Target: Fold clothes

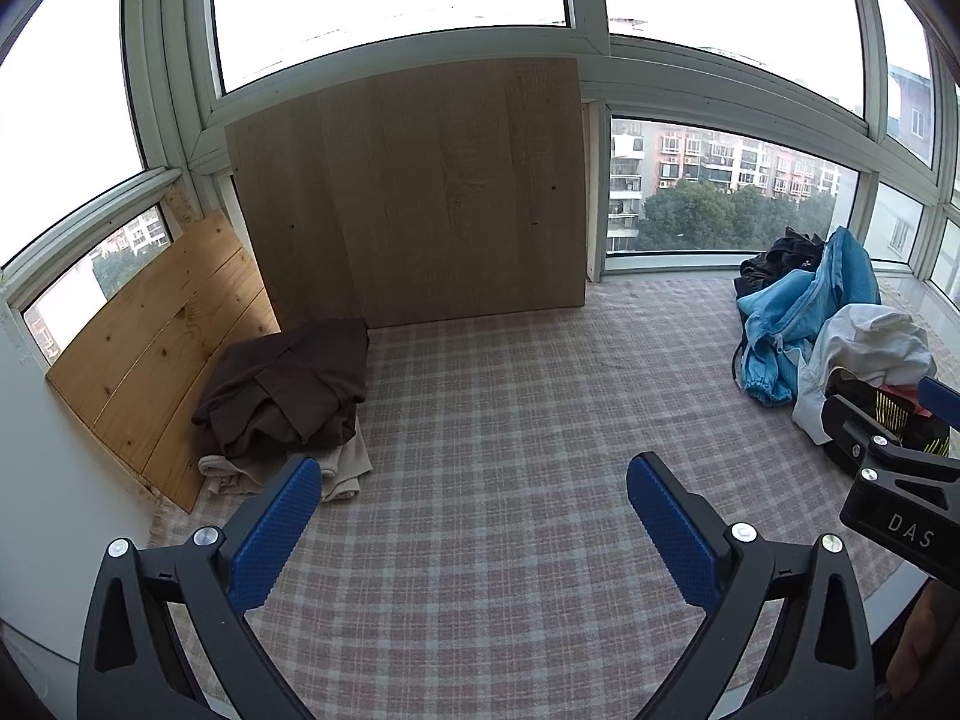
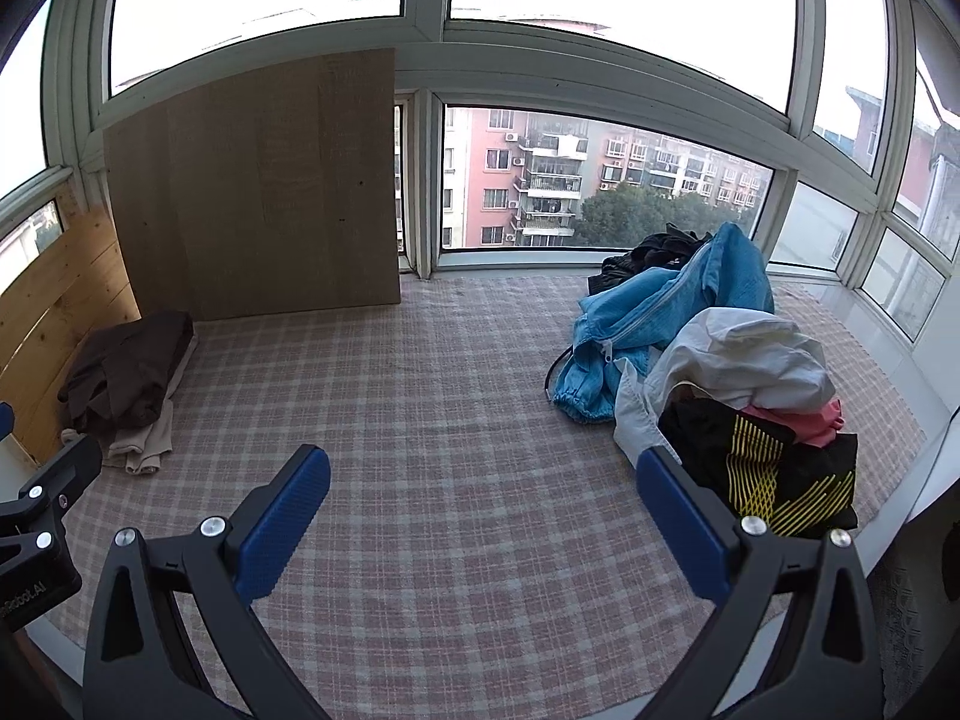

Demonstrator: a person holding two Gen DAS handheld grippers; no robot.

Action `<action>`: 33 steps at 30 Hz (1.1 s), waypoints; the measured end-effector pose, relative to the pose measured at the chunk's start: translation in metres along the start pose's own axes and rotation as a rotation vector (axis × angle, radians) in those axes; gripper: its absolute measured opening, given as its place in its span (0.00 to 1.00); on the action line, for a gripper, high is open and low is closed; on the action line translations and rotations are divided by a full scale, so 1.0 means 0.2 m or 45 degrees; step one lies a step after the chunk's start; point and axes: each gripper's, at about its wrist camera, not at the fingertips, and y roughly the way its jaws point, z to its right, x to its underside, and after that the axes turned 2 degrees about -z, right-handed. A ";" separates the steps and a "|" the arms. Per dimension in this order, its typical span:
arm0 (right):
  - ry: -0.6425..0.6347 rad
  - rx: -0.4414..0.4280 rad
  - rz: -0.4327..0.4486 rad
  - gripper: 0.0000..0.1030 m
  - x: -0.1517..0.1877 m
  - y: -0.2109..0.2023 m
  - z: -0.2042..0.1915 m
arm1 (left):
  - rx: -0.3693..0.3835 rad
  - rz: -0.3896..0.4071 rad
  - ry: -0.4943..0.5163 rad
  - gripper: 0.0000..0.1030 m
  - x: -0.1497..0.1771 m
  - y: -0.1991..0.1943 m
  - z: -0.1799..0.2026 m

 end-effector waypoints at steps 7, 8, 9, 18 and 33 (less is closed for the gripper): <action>0.045 0.060 -0.016 1.00 0.01 0.02 0.09 | 0.053 -0.005 0.046 1.00 -0.03 0.03 0.08; 0.054 0.069 -0.019 1.00 0.01 0.02 0.11 | 0.061 -0.006 0.054 1.00 -0.03 0.04 0.10; 0.065 0.080 -0.022 1.00 0.01 0.03 0.12 | 0.070 -0.008 0.062 1.00 -0.04 0.05 0.11; 0.145 0.173 -0.040 1.00 0.03 0.03 0.25 | 0.148 -0.005 0.137 1.00 -0.07 0.09 0.22; 0.278 0.179 -0.048 1.00 0.06 0.08 0.48 | 0.230 -0.008 0.217 1.00 -0.11 0.13 0.41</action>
